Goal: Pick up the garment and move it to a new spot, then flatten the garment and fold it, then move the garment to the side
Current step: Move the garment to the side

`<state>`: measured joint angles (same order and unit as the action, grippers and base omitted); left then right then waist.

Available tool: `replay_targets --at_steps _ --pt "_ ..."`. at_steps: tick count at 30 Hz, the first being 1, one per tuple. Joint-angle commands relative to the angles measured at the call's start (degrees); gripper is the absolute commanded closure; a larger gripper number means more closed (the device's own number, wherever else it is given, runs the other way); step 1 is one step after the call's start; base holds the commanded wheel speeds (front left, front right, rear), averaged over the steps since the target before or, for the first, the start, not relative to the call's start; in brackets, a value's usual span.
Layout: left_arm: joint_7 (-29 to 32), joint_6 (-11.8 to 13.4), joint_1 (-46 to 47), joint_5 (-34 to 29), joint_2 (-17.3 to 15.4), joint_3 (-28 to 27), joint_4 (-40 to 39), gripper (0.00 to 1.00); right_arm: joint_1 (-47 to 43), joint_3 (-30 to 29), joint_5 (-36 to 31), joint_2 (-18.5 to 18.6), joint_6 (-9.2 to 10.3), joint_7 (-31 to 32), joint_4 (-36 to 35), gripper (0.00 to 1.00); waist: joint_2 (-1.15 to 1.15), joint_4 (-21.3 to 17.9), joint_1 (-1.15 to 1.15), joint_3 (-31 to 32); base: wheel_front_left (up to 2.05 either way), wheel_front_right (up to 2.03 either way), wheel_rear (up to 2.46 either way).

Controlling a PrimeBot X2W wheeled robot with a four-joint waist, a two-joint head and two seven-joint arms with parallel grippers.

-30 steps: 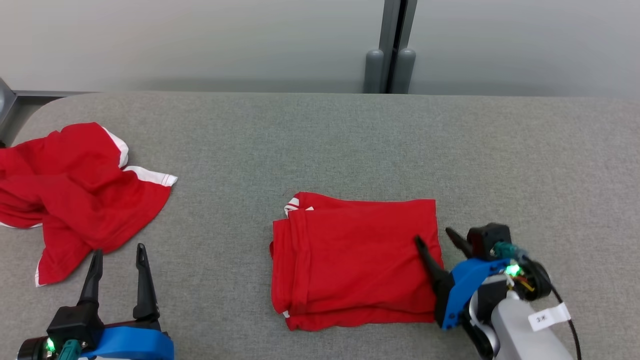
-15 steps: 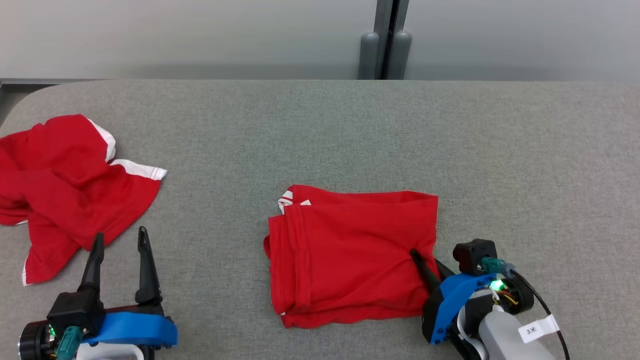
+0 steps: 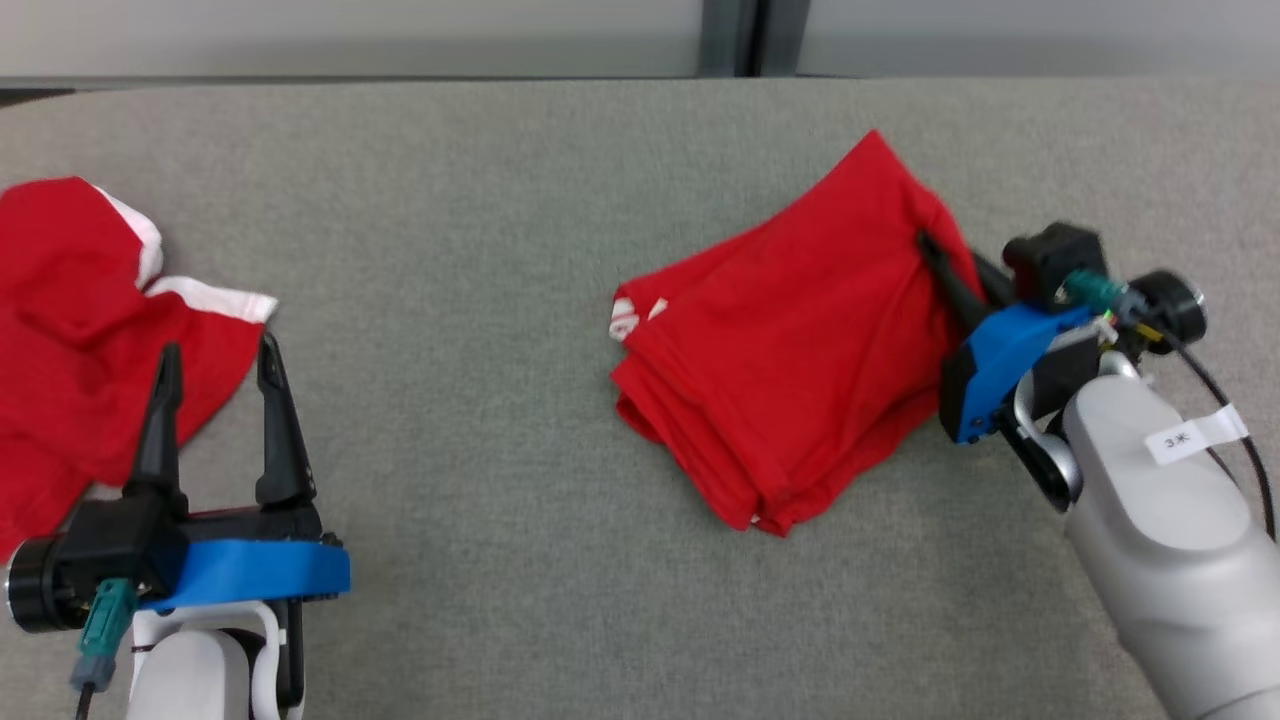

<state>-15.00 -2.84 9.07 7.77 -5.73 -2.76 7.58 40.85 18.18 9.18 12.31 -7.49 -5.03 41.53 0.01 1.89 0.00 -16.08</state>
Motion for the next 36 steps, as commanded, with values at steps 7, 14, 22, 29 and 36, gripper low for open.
replay_targets --at_steps 7,14,22,29,36 --pt "-0.2 -0.4 4.3 -1.7 -1.3 -0.2 -4.4 0.0 9.5 -1.0 2.3 7.2 -0.01 0.1 -1.7 1.0 -0.01 -4.6 0.0 -9.0 0.0 0.0 0.0" --pt "0.1 -0.7 6.6 -2.7 -4.1 -0.7 -8.0 0.0 14.7 -4.3 3.5 13.6 -0.01 -1.0 -1.5 1.0 -0.01 -10.6 0.0 -14.6 0.0 0.0 0.0" --pt "3.0 -0.3 6.8 -3.4 -6.7 -1.5 -15.4 0.0 19.3 -6.4 3.7 19.6 -0.01 -1.7 -0.1 1.0 -0.01 -15.2 0.0 -19.1 0.0 0.0 0.0" --pt "4.7 0.0 5.6 -3.0 -8.0 -2.2 -19.0 0.0 23.1 -5.7 3.0 20.6 -0.01 -1.5 2.3 1.0 -0.01 -16.3 0.0 -21.6 0.0 0.0 0.0" --pt "4.7 0.3 5.9 -2.9 -7.8 -1.9 -19.5 0.0 26.0 -5.3 1.0 19.9 -0.01 -2.0 8.5 0.0 -0.01 -15.4 0.0 -21.8 0.0 0.0 0.0"
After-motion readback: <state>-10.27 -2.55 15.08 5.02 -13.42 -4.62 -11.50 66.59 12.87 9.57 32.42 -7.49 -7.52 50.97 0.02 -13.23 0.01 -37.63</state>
